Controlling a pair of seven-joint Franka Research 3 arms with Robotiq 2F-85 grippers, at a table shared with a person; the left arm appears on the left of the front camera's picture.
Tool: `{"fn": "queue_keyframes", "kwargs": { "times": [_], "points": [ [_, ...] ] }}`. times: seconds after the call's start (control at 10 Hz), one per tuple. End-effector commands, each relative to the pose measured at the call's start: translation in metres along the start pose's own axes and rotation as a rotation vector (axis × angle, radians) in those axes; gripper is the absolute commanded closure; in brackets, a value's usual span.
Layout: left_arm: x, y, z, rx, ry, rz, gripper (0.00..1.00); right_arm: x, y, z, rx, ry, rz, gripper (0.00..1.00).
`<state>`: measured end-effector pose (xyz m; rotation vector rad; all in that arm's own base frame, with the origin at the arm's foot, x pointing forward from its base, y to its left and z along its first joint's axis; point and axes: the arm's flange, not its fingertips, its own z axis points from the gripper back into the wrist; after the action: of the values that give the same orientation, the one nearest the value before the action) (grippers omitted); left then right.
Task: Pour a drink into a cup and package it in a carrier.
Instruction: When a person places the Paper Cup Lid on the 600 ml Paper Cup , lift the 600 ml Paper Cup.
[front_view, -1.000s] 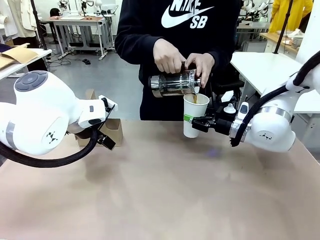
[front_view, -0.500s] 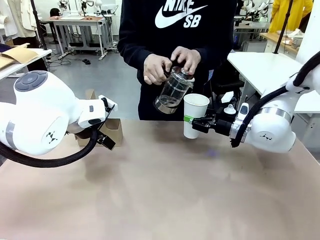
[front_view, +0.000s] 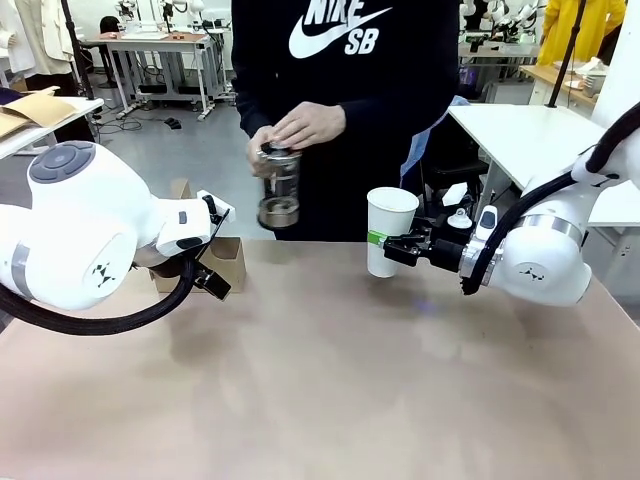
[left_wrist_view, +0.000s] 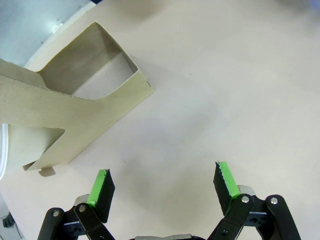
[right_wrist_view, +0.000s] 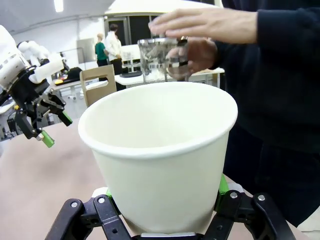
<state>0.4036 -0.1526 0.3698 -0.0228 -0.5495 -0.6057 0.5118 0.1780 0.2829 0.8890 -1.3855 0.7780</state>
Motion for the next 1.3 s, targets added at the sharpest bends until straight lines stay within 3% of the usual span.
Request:
{"fn": "queue_keyframes", "kwargs": {
  "times": [0.0, 1.2],
  "points": [
    [-0.0002, 0.0004, 0.0005, -0.002, -0.001, 0.002, 0.0, 0.0074, 0.0025, -0.0004, 0.0, -0.01, 0.009, 0.23],
    [-0.0002, 0.0004, 0.0005, -0.002, -0.001, 0.002, 0.0, 0.0074, 0.0025, -0.0004, 0.0, -0.01, 0.009, 0.23]
  ]
}}
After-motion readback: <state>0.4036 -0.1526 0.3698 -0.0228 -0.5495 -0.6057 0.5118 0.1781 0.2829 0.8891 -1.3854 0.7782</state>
